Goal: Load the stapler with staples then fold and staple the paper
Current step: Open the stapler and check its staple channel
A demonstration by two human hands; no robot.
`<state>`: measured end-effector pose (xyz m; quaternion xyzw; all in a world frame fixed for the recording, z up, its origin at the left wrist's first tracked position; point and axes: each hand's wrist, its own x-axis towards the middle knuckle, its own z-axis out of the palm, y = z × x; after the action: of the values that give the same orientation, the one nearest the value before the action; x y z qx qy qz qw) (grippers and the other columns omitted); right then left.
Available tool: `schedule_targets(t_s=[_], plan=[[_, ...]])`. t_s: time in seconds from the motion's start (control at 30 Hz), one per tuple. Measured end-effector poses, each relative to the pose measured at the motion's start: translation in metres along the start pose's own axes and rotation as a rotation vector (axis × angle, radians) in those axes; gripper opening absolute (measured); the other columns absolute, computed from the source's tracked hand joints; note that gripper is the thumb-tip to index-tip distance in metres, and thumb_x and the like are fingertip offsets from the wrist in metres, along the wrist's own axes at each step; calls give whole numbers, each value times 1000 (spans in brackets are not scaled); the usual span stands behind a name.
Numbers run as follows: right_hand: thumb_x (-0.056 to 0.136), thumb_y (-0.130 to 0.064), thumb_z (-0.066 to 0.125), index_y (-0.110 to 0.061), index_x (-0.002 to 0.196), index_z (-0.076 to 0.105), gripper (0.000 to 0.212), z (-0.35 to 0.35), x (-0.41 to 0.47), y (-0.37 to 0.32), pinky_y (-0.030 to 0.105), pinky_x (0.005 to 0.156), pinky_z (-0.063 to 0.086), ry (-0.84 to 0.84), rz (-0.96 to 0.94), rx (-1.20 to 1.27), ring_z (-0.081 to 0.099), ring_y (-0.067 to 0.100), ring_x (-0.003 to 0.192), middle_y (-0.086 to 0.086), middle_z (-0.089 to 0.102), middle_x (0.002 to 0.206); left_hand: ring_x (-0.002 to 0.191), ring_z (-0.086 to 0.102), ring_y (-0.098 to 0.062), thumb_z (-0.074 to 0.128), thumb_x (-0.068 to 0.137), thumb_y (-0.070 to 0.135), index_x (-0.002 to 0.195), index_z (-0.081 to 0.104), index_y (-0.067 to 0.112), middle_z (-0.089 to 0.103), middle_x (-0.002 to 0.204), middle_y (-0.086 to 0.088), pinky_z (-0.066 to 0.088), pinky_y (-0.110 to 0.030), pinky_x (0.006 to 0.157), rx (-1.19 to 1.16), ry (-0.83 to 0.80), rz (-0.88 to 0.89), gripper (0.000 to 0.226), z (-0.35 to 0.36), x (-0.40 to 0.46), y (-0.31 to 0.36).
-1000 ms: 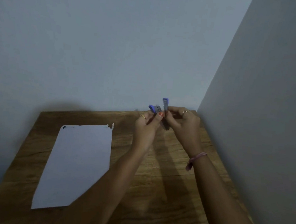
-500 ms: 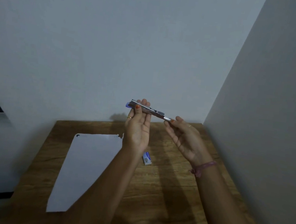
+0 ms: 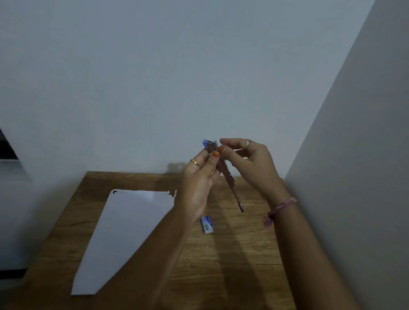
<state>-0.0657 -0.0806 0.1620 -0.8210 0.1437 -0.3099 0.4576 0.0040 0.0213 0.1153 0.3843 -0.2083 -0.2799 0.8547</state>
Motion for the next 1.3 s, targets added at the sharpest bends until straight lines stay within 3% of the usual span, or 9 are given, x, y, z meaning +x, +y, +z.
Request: schedule_targets(t_s=[0.17, 0.27, 0.4, 0.53, 0.6, 0.93, 1.3], plan=[[90, -22, 63, -15, 101, 74, 17, -4, 5, 5, 41, 79, 59, -97, 36, -10, 71, 15, 84, 3, 75, 88, 105, 67, -13, 54, 96, 16, 116, 65, 14, 73, 105, 0, 53, -23, 89, 76, 3, -40, 23, -2, 2, 0], [84, -28, 67, -12, 91, 74, 20, -5, 6, 7, 46, 78, 58, -121, 39, -50, 71, 24, 82, 9, 74, 83, 90, 69, -8, 55, 95, 23, 110, 68, 16, 75, 93, 3, 54, -19, 76, 122, -1, -69, 21, -3, 2, 1], [72, -41, 70, -10, 81, 72, 32, -3, 7, 5, 39, 72, 60, -112, 59, -41, 70, 26, 77, 11, 72, 76, 91, 70, -8, 56, 95, 26, 112, 67, 13, 75, 98, 0, 55, -20, 77, 211, 12, -72, 24, -2, 4, 3], [76, -25, 73, -12, 78, 71, 14, -1, 10, 8, 28, 62, 59, -95, 84, -50, 70, 10, 69, 0, 69, 68, 104, 67, -18, 53, 97, 24, 120, 62, 6, 71, 112, -8, 53, -33, 92, 285, 65, -54, 30, 2, 6, 3], [76, -21, 74, -13, 76, 69, 9, 0, 9, 9, 26, 60, 59, -86, 91, -37, 71, 11, 70, -2, 67, 68, 105, 67, -17, 52, 97, 23, 121, 60, 4, 70, 113, -9, 51, -34, 96, 303, 88, -38, 32, 4, 7, 2], [74, -21, 73, -12, 73, 68, 10, 17, 6, 15, 26, 59, 58, 51, 63, 18, 68, 17, 63, 1, 65, 69, 101, 68, -15, 52, 98, 26, 118, 63, 7, 73, 105, -4, 53, -29, 91, 340, 181, 15, 30, 4, 12, -6], [73, -24, 74, -10, 73, 68, 16, 23, 5, 18, 40, 69, 60, 95, 50, 8, 69, 28, 70, -1, 63, 67, 99, 69, -12, 51, 98, 29, 117, 64, 10, 74, 104, -3, 53, -23, 82, 324, 225, 12, 30, 4, 13, -11]])
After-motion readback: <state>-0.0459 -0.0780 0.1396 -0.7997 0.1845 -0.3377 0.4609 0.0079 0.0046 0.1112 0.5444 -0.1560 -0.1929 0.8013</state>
